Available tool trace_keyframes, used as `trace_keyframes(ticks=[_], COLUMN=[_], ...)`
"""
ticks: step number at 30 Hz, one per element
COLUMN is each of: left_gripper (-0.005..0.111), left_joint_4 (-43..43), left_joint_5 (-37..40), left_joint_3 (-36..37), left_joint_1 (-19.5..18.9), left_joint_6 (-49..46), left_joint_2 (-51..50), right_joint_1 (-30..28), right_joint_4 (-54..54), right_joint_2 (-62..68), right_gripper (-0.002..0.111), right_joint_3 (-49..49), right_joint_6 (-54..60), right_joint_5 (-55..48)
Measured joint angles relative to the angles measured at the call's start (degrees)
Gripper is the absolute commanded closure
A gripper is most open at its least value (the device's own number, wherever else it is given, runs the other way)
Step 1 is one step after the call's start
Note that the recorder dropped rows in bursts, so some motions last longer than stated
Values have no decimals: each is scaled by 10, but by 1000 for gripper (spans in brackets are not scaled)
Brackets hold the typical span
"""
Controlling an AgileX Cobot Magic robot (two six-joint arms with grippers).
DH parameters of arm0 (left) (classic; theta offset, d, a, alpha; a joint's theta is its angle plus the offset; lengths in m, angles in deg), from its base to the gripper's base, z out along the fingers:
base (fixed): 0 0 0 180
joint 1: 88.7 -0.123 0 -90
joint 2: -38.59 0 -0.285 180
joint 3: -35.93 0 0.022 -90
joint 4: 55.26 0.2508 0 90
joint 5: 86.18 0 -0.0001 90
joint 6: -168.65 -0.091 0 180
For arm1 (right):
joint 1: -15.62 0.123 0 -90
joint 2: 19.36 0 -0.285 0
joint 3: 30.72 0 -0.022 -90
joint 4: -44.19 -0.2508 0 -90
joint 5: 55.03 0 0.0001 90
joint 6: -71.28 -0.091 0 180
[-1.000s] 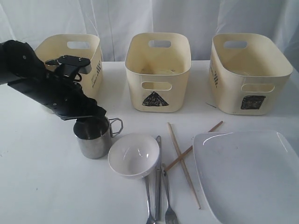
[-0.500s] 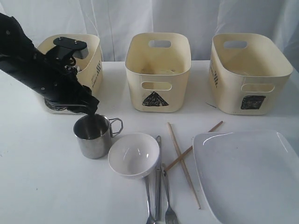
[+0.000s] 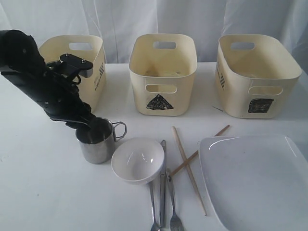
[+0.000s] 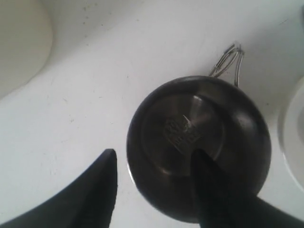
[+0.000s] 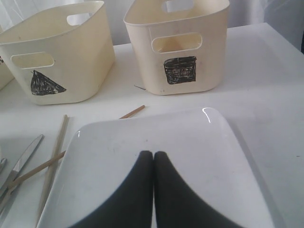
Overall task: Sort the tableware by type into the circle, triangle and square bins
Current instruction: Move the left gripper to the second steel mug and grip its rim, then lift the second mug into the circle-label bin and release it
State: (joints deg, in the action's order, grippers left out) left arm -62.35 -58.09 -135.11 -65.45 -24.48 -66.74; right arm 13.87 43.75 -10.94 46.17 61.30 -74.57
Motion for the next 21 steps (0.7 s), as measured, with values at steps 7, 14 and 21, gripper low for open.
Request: trace_keyframes(ticks=[7,14,21], left_gripper=[54,62,96], left_joint_4=[0,0,0], left_joint_5=[-14,-26,-20], left_joint_3=[0,0,0], left_joint_1=[0,0,0], left_joint_6=[1,4,26], left_joint_2=[-49,-73,-75], right_joint_1=[0,0,0], right_joint_4=[0,0,0], right_joint_2=[0,0,0], right_gripper=[108,108,108], right_joint_3=[0,0,0], right_joint_6=[0,0,0], right_joint_5=[0,0,0])
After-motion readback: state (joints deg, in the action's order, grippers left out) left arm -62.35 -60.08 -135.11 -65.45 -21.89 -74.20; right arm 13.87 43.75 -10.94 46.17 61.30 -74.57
